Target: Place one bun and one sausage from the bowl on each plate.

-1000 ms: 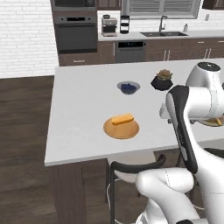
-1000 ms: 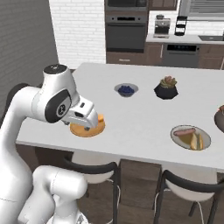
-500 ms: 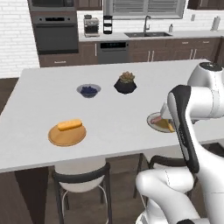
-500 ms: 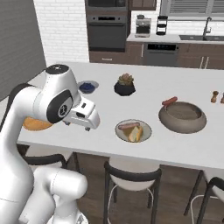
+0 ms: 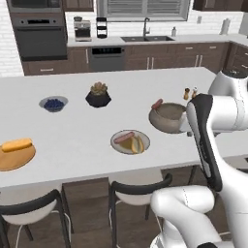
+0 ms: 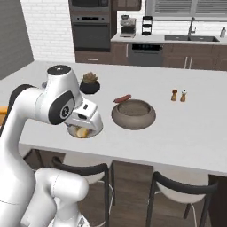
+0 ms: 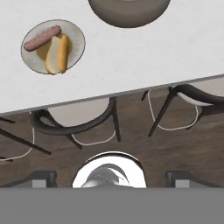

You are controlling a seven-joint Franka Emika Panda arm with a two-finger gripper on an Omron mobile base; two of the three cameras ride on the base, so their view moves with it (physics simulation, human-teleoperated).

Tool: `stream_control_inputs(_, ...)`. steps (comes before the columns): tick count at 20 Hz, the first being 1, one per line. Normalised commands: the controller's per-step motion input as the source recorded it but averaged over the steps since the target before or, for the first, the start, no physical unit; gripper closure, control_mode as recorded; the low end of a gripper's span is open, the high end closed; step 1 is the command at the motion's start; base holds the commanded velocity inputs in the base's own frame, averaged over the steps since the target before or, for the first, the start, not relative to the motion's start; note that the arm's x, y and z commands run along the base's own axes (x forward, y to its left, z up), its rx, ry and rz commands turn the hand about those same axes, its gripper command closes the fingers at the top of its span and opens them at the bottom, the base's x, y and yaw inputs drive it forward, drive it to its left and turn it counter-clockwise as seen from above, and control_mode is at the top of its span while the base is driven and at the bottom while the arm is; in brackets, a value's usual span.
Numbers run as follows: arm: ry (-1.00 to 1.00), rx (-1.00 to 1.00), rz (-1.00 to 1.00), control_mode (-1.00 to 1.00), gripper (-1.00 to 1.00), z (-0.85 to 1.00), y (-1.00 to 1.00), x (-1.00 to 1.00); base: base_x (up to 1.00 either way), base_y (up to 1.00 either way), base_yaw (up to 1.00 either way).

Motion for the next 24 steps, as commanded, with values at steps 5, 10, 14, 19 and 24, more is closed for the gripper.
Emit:
stream_control_inputs(5, 0.0, 0.0, 0.0, 1.0, -1.0, 0.0, 0.0, 0.0, 0.4, -0.13, 0.0)
stream_control_inputs(10, 0.0, 0.0, 0.0, 1.0, -1.0, 0.0, 0.0, 0.0, 0.54, 0.01, 0.0)
stream_control_inputs(14, 0.0, 0.0, 0.0, 1.0, -1.0, 0.0, 0.0, 0.0, 0.66, 0.0, 0.0)
stream_control_inputs(19, 0.0, 0.01, 0.0, -1.0, -1.0, 0.0, 0.0, 0.98, 0.0, 0.0, 0.0)
stream_control_inputs(24, 0.01, 0.04, 0.0, -1.0, -1.0, 0.0, 0.0, 1.0, 0.0, 0.0, 0.0)
